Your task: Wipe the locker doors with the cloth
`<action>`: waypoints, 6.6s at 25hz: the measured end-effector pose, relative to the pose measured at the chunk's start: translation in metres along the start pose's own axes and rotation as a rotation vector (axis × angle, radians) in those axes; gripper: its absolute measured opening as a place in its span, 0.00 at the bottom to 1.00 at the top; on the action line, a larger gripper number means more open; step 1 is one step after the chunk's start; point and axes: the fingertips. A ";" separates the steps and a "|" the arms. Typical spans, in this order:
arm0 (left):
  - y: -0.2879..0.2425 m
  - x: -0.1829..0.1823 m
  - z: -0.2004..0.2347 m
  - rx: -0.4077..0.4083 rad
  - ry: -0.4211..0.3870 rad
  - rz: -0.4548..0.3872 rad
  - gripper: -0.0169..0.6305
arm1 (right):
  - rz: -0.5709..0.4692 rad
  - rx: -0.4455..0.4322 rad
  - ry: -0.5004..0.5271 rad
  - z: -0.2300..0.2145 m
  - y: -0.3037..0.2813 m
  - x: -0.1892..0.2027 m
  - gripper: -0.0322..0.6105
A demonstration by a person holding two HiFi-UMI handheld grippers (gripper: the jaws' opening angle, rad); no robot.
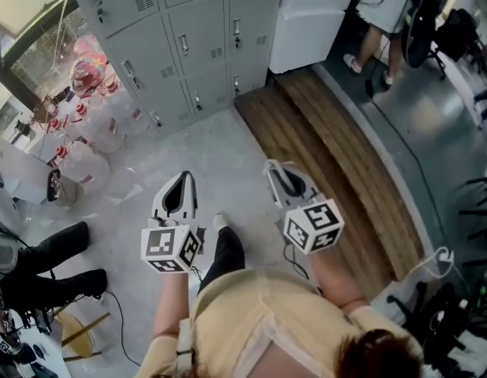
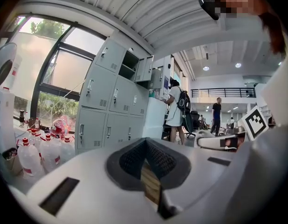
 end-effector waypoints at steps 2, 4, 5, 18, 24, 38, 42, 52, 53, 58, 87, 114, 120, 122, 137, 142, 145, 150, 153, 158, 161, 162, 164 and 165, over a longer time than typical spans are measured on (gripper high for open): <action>-0.017 -0.006 0.019 0.000 0.001 -0.003 0.03 | 0.002 0.000 0.009 -0.002 -0.025 -0.007 0.08; -0.037 -0.015 0.039 -0.003 -0.005 -0.004 0.03 | 0.005 -0.001 0.027 -0.005 -0.052 -0.019 0.08; -0.047 -0.019 0.049 -0.005 -0.007 -0.005 0.03 | 0.007 0.002 0.039 -0.007 -0.065 -0.026 0.08; -0.131 -0.049 0.164 -0.057 -0.016 0.020 0.03 | 0.002 -0.013 0.063 -0.024 -0.231 -0.086 0.08; -0.153 -0.061 0.207 -0.066 -0.034 0.040 0.03 | 0.011 -0.014 0.035 -0.024 -0.300 -0.100 0.08; -0.240 -0.084 0.258 -0.164 -0.018 0.006 0.03 | -0.028 -0.138 0.037 -0.056 -0.415 -0.139 0.08; -0.287 -0.096 0.276 -0.226 0.006 -0.015 0.03 | -0.010 -0.201 0.051 -0.079 -0.465 -0.156 0.08; -0.381 -0.107 0.305 -0.322 0.032 -0.022 0.03 | 0.025 -0.320 0.081 -0.123 -0.572 -0.183 0.08; -0.388 -0.108 0.307 -0.330 0.028 -0.019 0.03 | 0.026 -0.328 0.082 -0.125 -0.580 -0.186 0.08; -0.413 -0.112 0.317 -0.379 0.043 -0.003 0.03 | 0.043 -0.379 0.082 -0.129 -0.616 -0.193 0.08; -0.473 -0.119 0.396 -0.592 0.107 -0.036 0.03 | 0.044 -0.472 0.181 -0.091 -0.768 -0.193 0.08; -0.546 -0.123 0.396 -0.418 0.112 0.006 0.03 | 0.027 -0.302 0.178 -0.179 -0.771 -0.207 0.08; -0.562 -0.122 0.384 -0.392 0.110 0.013 0.03 | 0.023 -0.253 0.177 -0.216 -0.765 -0.211 0.08; -0.567 -0.121 0.380 -0.385 0.110 0.015 0.03 | 0.020 -0.234 0.178 -0.228 -0.763 -0.213 0.08; -0.584 -0.123 0.366 -0.358 0.094 0.014 0.03 | 0.026 -0.108 0.158 -0.298 -0.755 -0.213 0.08; -0.578 -0.123 0.368 -0.371 0.096 0.013 0.03 | 0.026 -0.093 0.150 -0.304 -0.750 -0.214 0.08; -0.571 -0.121 0.372 -0.386 0.099 0.013 0.03 | 0.024 -0.115 0.150 -0.296 -0.745 -0.213 0.08; -0.557 -0.116 0.381 -0.417 0.107 0.014 0.03 | 0.034 -0.170 0.127 -0.267 -0.738 -0.205 0.08; -0.547 -0.113 0.387 -0.437 0.113 0.016 0.03 | 0.050 -0.220 0.123 -0.244 -0.739 -0.196 0.08; -0.531 -0.105 0.395 -0.469 0.125 0.027 0.03 | 0.086 -0.307 0.150 -0.201 -0.746 -0.177 0.08; -0.522 -0.101 0.401 -0.489 0.128 0.033 0.03 | 0.099 -0.349 0.166 -0.177 -0.752 -0.169 0.08; -0.519 -0.100 0.403 -0.495 0.130 0.035 0.03 | 0.102 -0.361 0.168 -0.170 -0.754 -0.166 0.08; -0.514 -0.099 0.407 -0.507 0.134 0.036 0.03 | 0.111 -0.381 0.175 -0.158 -0.759 -0.161 0.08; -0.511 -0.098 0.409 -0.512 0.136 0.036 0.03 | 0.115 -0.389 0.179 -0.152 -0.761 -0.159 0.08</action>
Point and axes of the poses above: the fingertips, and each gripper's own axes: y backward along the fingers, z to its left, x out of its underside, and after that the axes turned 2 degrees about z, right-handed
